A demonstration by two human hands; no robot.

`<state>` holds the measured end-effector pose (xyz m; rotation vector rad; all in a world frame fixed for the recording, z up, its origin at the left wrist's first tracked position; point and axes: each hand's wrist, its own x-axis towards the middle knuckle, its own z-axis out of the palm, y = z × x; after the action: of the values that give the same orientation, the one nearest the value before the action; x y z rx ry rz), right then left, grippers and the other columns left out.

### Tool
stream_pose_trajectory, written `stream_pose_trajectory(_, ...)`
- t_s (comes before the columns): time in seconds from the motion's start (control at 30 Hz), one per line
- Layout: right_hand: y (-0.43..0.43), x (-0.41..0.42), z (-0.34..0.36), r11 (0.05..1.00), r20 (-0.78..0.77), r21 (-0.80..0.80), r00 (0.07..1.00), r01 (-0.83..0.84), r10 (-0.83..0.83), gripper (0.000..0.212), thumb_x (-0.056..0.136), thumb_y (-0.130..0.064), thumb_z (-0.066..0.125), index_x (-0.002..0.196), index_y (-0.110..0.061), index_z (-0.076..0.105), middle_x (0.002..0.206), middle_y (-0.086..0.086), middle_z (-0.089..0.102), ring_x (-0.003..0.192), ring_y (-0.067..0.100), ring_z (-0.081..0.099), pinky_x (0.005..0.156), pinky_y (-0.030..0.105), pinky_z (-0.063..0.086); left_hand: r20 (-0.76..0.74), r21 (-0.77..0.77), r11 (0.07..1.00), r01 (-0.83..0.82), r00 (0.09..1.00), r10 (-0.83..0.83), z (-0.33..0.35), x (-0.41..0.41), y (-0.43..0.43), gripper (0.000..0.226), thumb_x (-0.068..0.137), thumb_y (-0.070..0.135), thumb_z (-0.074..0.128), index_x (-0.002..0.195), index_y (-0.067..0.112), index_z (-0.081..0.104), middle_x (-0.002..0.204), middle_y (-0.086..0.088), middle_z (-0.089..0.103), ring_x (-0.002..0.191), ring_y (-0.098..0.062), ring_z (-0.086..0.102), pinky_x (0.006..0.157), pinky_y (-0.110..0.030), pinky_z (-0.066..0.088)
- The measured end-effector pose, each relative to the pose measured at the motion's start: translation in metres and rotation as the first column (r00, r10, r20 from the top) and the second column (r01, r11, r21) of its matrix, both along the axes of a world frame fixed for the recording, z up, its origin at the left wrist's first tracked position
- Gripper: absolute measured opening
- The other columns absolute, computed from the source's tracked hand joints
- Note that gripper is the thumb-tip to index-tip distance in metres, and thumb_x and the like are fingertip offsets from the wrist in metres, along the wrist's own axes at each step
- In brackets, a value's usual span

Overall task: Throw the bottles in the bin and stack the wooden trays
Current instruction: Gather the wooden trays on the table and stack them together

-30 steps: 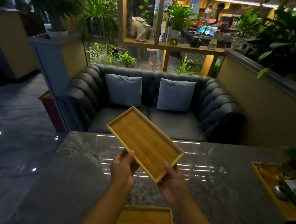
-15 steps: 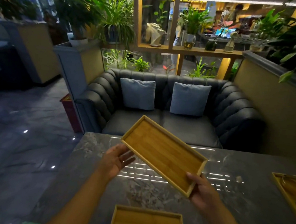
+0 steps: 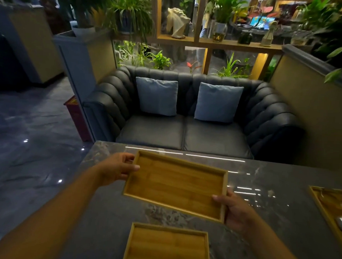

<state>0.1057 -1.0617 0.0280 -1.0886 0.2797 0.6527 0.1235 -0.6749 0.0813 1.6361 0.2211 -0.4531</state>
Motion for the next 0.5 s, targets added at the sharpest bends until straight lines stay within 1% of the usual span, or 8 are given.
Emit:
stream_pose_trajectory(0.1, 0.002, -0.007, -0.007, 1.000, -0.006, -0.019, 1.000, 0.000, 0.000, 0.052, 0.075, -0.002, 0.066, 0.125, -0.013, 0.056, 0.115, 0.017, 0.072, 0.100, 0.039, 0.071, 0.072, 0.050, 0.059, -0.049, -0.001, 0.999, 0.044, 0.998, -0.044, -0.017, -0.014, 0.000, 0.045, 0.074, 0.012, 0.076, 0.112, 0.029, 0.060, 0.112, -0.003, 0.068, 0.094, -0.017, 0.071, 0.066, -0.028, 0.059)
stream_pose_trajectory(0.2, 0.005, -0.016, -0.017, 0.999, -0.027, -0.036, 1.000, 0.001, -0.002, 0.049, 0.077, -0.003, 0.064, 0.124, -0.012, 0.057, 0.117, 0.018, 0.071, 0.101, 0.038, 0.070, 0.072, 0.050, 0.060, -0.075, 0.033, 0.997, 0.068, 0.995, -0.066, -0.040, -0.028, -0.002, 0.045, 0.079, 0.008, 0.072, 0.116, 0.030, 0.058, 0.116, -0.004, 0.066, 0.099, -0.021, 0.068, 0.066, -0.029, 0.059)
stream_pose_trajectory(0.23, 0.007, -0.019, -0.021, 0.998, -0.041, -0.055, 0.999, 0.009, -0.011, 0.048, 0.077, -0.004, 0.064, 0.123, -0.012, 0.057, 0.115, 0.017, 0.072, 0.100, 0.037, 0.071, 0.071, 0.049, 0.060, -0.080, 0.041, 0.998, 0.054, 0.996, -0.051, -0.049, -0.033, -0.004, 0.043, 0.081, 0.006, 0.070, 0.117, 0.028, 0.058, 0.114, -0.004, 0.067, 0.099, -0.020, 0.068, 0.067, -0.029, 0.059)
stream_pose_trajectory(0.3, 0.010, -0.026, -0.028, 0.995, -0.068, -0.097, 0.997, 0.021, -0.027, 0.041, 0.079, -0.009, 0.064, 0.120, -0.013, 0.059, 0.108, 0.015, 0.074, 0.095, 0.035, 0.073, 0.068, 0.047, 0.061, -0.096, 0.049, 0.999, 0.008, 0.995, -0.003, -0.067, -0.043, -0.008, 0.038, 0.084, 0.002, 0.066, 0.116, 0.022, 0.059, 0.105, -0.002, 0.071, 0.090, -0.016, 0.071, 0.064, -0.027, 0.058)
stream_pose_trajectory(0.37, 0.011, -0.034, -0.036, 0.988, -0.087, -0.147, 0.995, 0.037, -0.051, 0.031, 0.086, -0.010, 0.062, 0.117, -0.013, 0.060, 0.104, 0.015, 0.076, 0.092, 0.035, 0.073, 0.066, 0.047, 0.060, -0.125, 0.040, 0.999, -0.034, 0.991, 0.039, -0.082, -0.055, -0.013, 0.035, 0.085, 0.000, 0.065, 0.112, 0.020, 0.059, 0.098, 0.000, 0.073, 0.083, -0.014, 0.073, 0.062, -0.028, 0.057)
stream_pose_trajectory(0.43, 0.013, -0.041, -0.047, 0.975, -0.102, -0.205, 0.989, 0.087, -0.110, 0.025, 0.091, -0.009, 0.059, 0.116, -0.011, 0.060, 0.106, 0.017, 0.073, 0.094, 0.037, 0.071, 0.067, 0.048, 0.059, -0.153, 0.034, 0.997, -0.075, 0.985, 0.079, -0.095, -0.066, -0.017, 0.034, 0.085, -0.001, 0.064, 0.113, 0.018, 0.058, 0.100, -0.003, 0.072, 0.085, -0.017, 0.071, 0.065, -0.033, 0.057)
stream_pose_trajectory(0.5, 0.014, -0.047, -0.061, 0.954, -0.108, -0.264, 0.979, 0.142, -0.175, 0.023, 0.092, -0.008, 0.059, 0.115, -0.009, 0.059, 0.109, 0.018, 0.069, 0.098, 0.038, 0.067, 0.071, 0.050, 0.057, -0.180, 0.033, 0.994, -0.102, 0.978, 0.106, -0.107, -0.078, -0.020, 0.035, 0.087, 0.000, 0.062, 0.117, 0.016, 0.055, 0.105, -0.007, 0.069, 0.091, -0.021, 0.068, 0.070, -0.036, 0.058)
